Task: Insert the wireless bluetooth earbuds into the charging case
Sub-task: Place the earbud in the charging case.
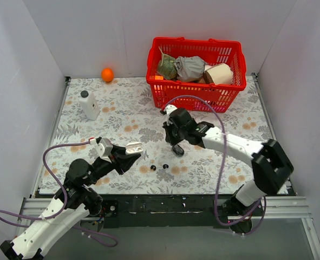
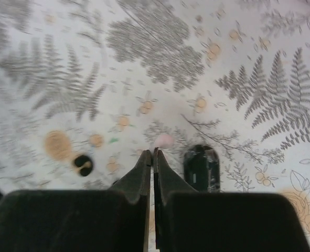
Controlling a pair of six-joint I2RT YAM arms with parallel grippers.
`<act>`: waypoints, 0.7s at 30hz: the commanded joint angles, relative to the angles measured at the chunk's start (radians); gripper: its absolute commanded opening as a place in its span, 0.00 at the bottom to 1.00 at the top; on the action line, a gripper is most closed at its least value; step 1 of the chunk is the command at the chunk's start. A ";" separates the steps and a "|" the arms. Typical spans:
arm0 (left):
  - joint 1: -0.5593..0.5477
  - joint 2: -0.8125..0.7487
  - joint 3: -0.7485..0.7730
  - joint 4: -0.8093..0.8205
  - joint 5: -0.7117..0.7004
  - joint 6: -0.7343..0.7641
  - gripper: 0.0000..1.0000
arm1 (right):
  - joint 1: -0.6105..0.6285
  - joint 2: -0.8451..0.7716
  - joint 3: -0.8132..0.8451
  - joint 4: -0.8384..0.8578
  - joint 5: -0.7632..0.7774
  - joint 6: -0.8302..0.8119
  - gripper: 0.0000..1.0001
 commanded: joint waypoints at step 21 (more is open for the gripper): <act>0.002 0.441 0.294 0.289 0.657 -0.031 0.00 | -0.003 -0.616 0.323 -0.291 -1.093 -0.215 0.01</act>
